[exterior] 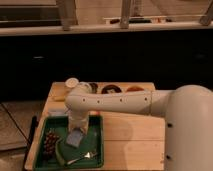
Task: Place sponge in tray
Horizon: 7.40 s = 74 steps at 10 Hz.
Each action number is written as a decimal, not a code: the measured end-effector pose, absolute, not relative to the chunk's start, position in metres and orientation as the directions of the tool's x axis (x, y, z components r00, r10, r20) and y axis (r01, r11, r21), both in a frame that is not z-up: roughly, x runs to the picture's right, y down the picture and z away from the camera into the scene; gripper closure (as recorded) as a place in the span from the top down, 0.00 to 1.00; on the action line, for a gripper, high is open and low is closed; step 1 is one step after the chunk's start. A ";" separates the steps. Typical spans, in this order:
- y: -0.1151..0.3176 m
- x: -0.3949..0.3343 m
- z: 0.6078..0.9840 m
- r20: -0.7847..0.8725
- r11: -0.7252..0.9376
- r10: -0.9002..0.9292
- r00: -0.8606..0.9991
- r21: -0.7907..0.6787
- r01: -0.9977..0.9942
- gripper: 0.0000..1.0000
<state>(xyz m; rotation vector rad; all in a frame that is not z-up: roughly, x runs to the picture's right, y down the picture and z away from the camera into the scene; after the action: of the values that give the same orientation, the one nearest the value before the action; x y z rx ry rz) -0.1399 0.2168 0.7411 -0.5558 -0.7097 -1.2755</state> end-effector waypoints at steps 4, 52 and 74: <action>0.210 -0.138 0.734 0.738 0.215 -0.662 0.130 0.020 0.976 0.80; 0.161 -0.101 0.692 0.644 0.292 -0.720 0.257 -0.054 0.955 0.80; 0.161 -0.101 0.692 0.644 0.292 -0.720 0.257 -0.054 0.955 0.80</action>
<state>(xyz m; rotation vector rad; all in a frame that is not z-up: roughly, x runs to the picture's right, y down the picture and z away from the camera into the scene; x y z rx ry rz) -0.1015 0.1614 0.6922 -0.4892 -0.5681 -1.1992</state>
